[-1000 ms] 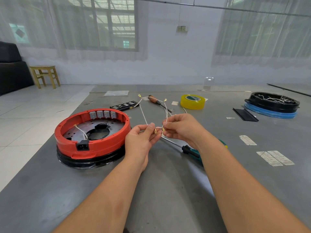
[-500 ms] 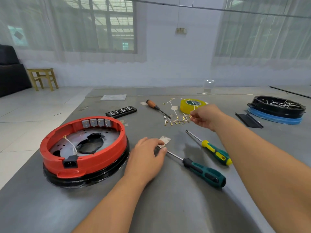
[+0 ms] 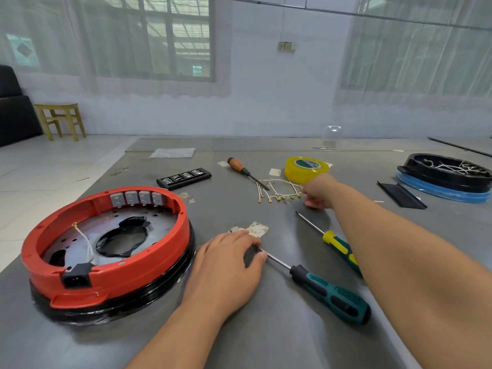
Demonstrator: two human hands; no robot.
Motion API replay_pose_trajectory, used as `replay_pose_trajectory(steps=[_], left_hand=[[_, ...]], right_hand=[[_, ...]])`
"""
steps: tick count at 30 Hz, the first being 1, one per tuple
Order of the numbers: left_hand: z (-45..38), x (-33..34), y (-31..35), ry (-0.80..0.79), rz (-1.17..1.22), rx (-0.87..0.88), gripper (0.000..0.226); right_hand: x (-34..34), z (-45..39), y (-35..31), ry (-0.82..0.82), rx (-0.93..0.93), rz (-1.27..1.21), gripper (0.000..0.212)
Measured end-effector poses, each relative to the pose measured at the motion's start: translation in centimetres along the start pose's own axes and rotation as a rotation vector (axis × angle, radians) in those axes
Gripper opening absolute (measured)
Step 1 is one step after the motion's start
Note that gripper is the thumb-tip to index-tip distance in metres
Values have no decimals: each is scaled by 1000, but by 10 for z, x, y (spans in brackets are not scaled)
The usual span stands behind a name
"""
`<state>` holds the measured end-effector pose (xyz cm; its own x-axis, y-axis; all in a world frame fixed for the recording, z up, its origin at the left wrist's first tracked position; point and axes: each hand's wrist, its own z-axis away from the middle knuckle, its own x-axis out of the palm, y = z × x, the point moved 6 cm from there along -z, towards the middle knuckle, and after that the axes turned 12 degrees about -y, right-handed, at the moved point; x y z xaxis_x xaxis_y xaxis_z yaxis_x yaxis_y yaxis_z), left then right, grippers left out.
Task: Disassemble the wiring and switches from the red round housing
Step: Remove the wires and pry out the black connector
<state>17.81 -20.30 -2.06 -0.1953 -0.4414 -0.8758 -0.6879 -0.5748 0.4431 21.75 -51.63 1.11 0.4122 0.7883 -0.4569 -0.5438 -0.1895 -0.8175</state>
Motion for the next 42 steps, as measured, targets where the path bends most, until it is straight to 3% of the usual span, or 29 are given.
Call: replay_pose_trajectory(steps=[7,10,14,20,24,27,29,32,34,42], left_hand=[[0,0,0,-14,-17,-4,29],[1,-1,1,-17,-20,-4,28],[2,-5,4,-18,-9,-5,26],[6,-7,5,-57,52,4,33],[14,-15,-4,22,271,-64,40],[27,-27,1,138,352,-45,34],[39,-38,17,191,269,48,32],[61,-59,40,329,-38,231,28],[76,-76,40,391,-265,250,28],[104,-94,-41,144,-654,-140,58]], right_hand=[[-3,35,-28,84,-146,620,13],[10,71,-43,130,-255,893,26],[40,129,-40,71,-435,864,29],[94,186,-9,-54,-487,876,27],[113,204,20,202,-488,1099,27],[120,211,31,300,-522,1175,27],[121,211,31,332,-540,1186,26],[122,210,30,346,-554,1189,23],[122,210,30,348,-556,1188,23],[126,212,23,360,-551,1260,26]])
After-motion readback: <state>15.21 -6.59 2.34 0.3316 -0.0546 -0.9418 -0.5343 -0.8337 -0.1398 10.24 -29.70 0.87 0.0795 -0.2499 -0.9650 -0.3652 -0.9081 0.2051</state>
